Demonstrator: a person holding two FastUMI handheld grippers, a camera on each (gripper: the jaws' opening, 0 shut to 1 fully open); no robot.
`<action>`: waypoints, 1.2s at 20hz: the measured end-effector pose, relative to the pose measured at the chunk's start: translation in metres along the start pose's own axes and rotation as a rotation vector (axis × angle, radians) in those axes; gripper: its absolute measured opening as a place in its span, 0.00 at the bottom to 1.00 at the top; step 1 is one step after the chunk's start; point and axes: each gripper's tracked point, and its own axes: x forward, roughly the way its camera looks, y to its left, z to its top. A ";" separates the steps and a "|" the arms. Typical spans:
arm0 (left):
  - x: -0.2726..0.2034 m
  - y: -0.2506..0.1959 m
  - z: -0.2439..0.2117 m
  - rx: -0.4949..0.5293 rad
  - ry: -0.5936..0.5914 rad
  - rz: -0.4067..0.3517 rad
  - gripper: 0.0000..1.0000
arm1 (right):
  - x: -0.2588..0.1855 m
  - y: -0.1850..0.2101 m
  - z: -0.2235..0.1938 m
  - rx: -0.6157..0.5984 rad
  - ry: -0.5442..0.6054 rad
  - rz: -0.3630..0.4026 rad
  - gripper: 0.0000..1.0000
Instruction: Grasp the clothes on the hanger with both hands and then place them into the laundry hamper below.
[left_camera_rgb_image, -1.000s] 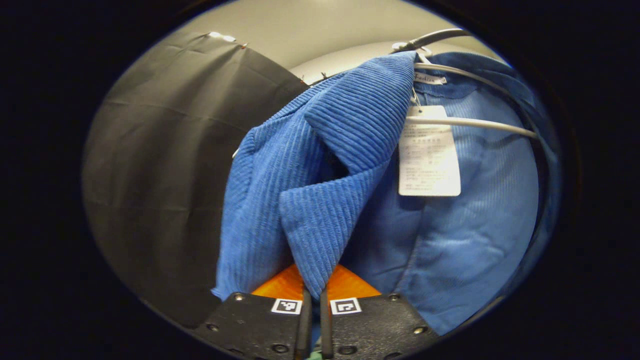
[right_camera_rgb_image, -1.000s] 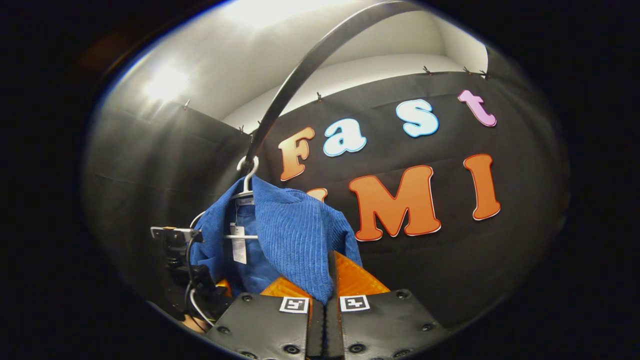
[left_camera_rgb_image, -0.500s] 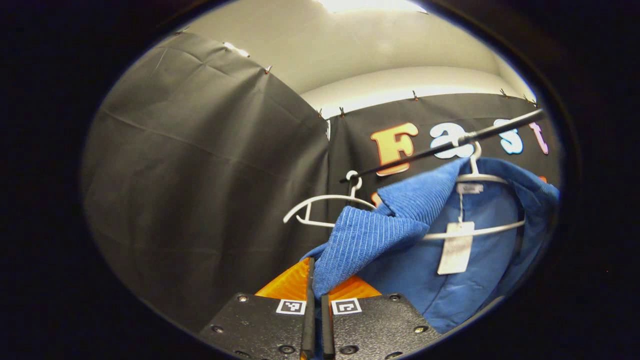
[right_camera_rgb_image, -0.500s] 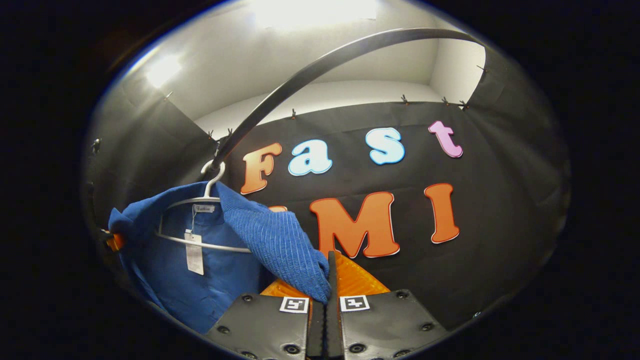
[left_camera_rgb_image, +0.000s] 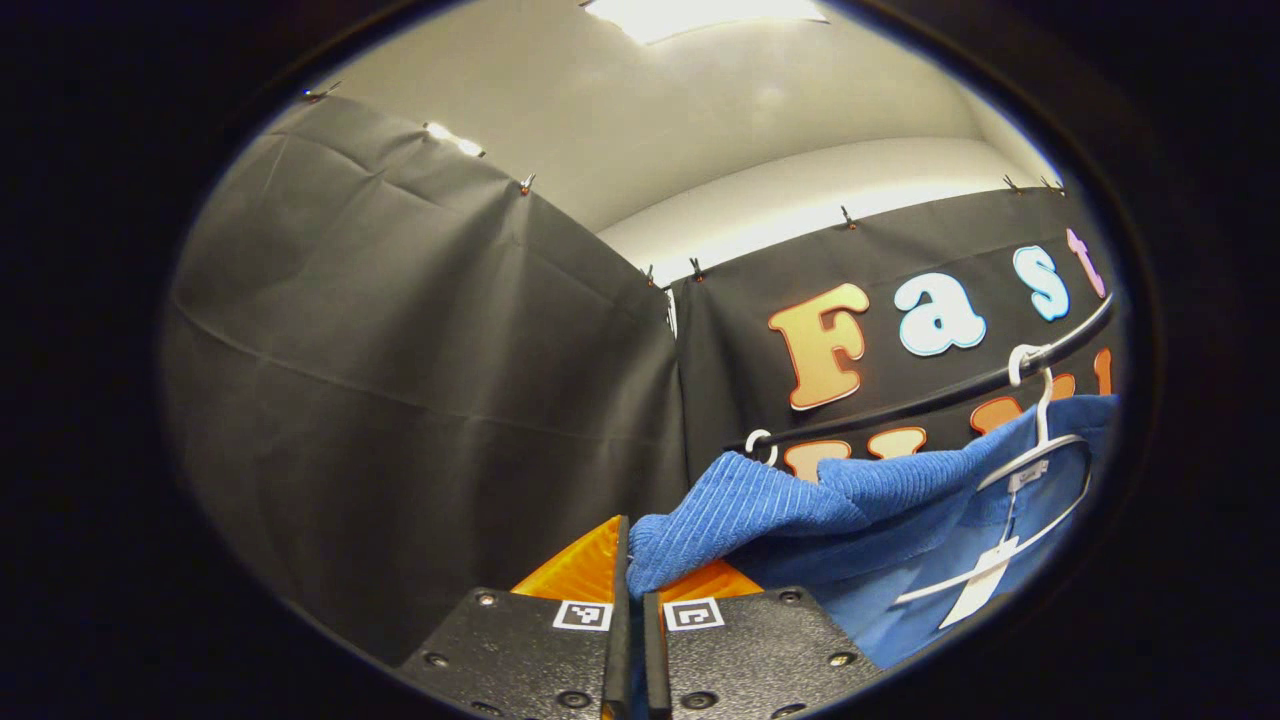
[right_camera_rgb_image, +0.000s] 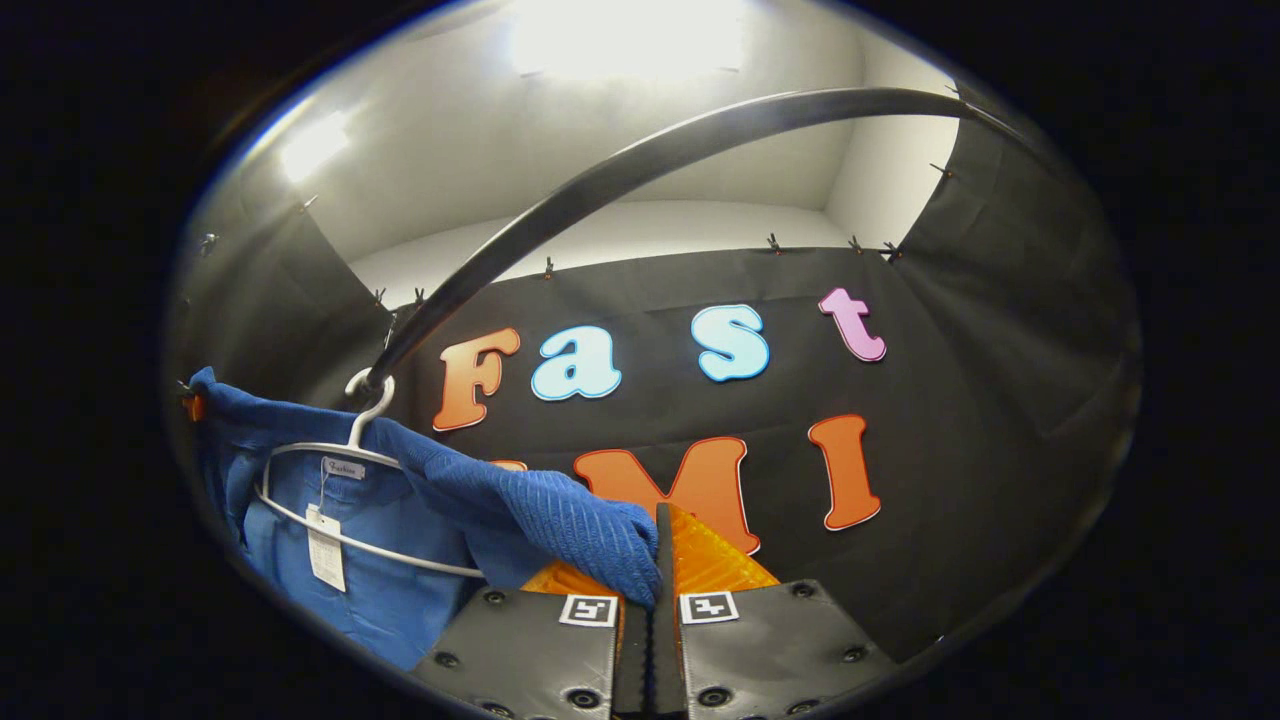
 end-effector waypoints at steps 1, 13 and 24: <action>0.011 -0.002 -0.001 0.006 -0.009 0.001 0.06 | -0.001 0.000 0.000 0.001 0.002 0.003 0.10; 0.097 -0.029 -0.068 0.044 0.057 -0.003 0.05 | -0.001 0.005 0.015 0.027 0.003 0.037 0.10; 0.064 -0.071 -0.212 -0.039 0.302 -0.070 0.05 | 0.004 0.020 0.024 -0.048 -0.010 0.064 0.09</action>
